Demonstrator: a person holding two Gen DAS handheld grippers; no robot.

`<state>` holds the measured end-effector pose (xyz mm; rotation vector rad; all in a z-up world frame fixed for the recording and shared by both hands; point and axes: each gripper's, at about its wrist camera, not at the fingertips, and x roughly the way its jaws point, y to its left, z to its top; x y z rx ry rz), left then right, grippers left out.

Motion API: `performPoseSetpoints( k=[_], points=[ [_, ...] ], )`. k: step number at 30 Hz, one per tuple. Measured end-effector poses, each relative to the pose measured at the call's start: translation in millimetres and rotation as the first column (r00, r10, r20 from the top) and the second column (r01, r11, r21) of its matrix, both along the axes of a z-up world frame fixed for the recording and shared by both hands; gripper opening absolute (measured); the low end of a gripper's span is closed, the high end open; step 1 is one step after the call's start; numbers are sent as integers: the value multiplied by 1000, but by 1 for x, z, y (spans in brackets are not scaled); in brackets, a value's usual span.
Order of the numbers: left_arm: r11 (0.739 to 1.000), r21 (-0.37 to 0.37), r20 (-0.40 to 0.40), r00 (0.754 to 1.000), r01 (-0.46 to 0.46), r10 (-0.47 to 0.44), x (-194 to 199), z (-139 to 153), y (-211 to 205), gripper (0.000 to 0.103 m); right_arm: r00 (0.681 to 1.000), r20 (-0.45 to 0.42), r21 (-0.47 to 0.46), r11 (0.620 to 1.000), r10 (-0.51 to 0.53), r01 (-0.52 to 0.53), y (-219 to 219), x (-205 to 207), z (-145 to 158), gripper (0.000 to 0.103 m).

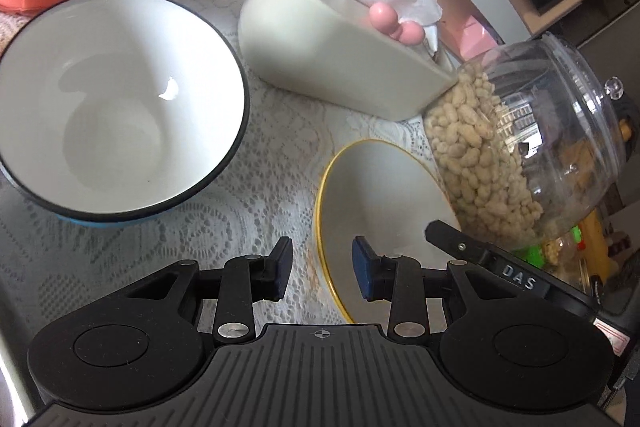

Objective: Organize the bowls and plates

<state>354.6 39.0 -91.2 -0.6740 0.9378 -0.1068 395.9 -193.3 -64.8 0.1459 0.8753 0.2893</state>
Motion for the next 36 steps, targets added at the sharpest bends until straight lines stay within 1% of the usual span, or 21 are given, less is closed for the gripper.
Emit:
performPoseSetpoints(
  k=[1,2,3,4,6,7,8,10,11,13,15,17,18,21,23,24,25,28,31,35,36],
  points=[
    [1000,-4,-3,1000,16,-16,4,-4,0,33,1000,-17,5,1000,17,-17,4,5,-7,35],
    [999,-17,-11,999,34,-34,6,-7,0,24,1000,-27,7,1000,11,-11,7,8,-11,35],
    [998,-38,-20,998,56,-57,7,-9,0,22,1000,-27,7,1000,2,-2,8,8,-13,35],
    [996,-43,-26,997,73,-74,7,-10,-1,23,1000,-17,6,1000,-1,1,9,6,-14,35],
    [994,21,-25,994,106,-106,1,-3,-4,23,1000,-4,10,1000,11,-11,10,-3,-11,35],
    [991,55,-31,993,119,-118,-3,1,-6,26,1000,-2,20,1000,19,-19,10,-8,-8,35],
    [988,78,-44,991,130,-127,-9,5,-7,32,1000,-2,34,999,31,-31,10,-14,-5,35],
    [985,89,-64,988,146,-141,-25,11,-6,38,998,-7,76,995,60,-60,10,-31,3,36],
    [983,96,-71,986,158,-151,-33,14,-6,38,998,-7,85,994,69,-68,12,-39,5,36],
    [977,108,-72,981,186,-179,-54,21,-2,38,997,9,75,994,80,-81,18,-57,10,38],
    [969,138,-69,978,204,-196,-77,26,1,38,994,27,67,992,108,-110,23,-77,13,39],
    [965,162,-74,978,205,-195,-97,28,6,38,988,34,81,985,148,-150,25,-96,14,39],
    [966,162,-80,979,199,-188,-104,27,11,38,985,35,91,981,170,-173,26,-104,14,39],
    [977,138,-113,982,165,-150,-119,20,25,38,973,6,111,967,229,-229,31,-121,6,39],
    [985,107,-91,988,136,-127,-130,19,33,36,967,-32,120,961,253,-248,35,-127,-5,39],
    [987,93,-79,989,129,-122,-135,21,35,36,966,-38,119,961,257,-251,35,-130,-10,39],
    [988,95,-65,991,120,-114,-138,24,36,36,966,-36,113,962,255,-250,36,-132,-12,40],
    [985,126,-43,993,117,-112,-140,30,36,35,968,-14,126,961,251,-247,33,-135,-10,40],
    [985,134,-37,994,106,-102,-138,31,37,34,971,-8,156,959,241,-237,30,-133,-10,40],
    [986,130,-42,994,103,-98,-140,29,37,34,972,2,165,959,233,-230,29,-136,-11,41],
    [986,129,-48,994,101,-96,-140,30,37,34,972,3,169,958,233,-230,29,-137,-10,42]
  ],
)
